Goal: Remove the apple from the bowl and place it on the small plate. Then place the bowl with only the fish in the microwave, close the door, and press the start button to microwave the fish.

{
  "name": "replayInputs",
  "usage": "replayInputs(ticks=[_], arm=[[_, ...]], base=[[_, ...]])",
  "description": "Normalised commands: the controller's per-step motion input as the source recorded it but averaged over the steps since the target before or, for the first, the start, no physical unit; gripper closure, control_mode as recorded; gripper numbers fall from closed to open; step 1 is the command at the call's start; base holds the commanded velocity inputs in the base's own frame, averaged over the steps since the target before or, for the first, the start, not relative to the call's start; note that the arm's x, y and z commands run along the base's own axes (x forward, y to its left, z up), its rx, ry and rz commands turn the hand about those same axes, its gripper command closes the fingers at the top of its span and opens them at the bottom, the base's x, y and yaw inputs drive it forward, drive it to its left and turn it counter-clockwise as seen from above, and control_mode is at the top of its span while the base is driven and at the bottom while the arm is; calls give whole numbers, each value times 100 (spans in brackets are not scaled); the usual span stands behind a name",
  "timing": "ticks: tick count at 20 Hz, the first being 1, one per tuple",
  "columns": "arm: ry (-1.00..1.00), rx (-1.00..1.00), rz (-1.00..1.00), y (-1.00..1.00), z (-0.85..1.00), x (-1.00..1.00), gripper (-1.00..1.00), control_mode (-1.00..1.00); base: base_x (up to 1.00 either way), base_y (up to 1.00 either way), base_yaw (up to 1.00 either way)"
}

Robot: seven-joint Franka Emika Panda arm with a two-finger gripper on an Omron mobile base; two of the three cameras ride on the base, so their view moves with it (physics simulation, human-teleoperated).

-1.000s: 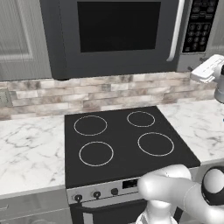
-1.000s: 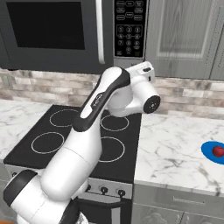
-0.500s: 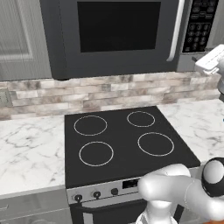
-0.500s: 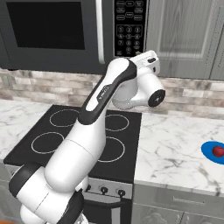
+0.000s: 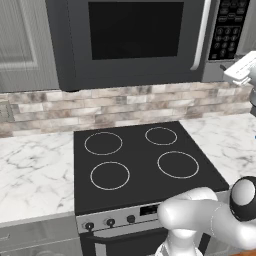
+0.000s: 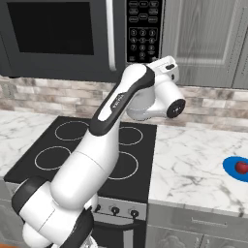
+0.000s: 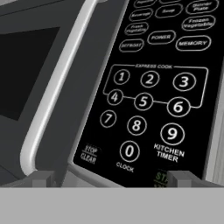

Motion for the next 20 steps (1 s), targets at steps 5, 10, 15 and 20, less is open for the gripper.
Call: replayInputs(ticks=[5,10,15,20], arm=[[0,0,0,0,-6,24,-100,-100],[0,0,0,-2,-4,19,-100,-100],[0,0,0,-6,-18,16,-100,-100],[0,0,0,5,-34,41,-100,-100]], base=[[0,0,0],[0,0,0],[0,0,0],[0,0,0]])
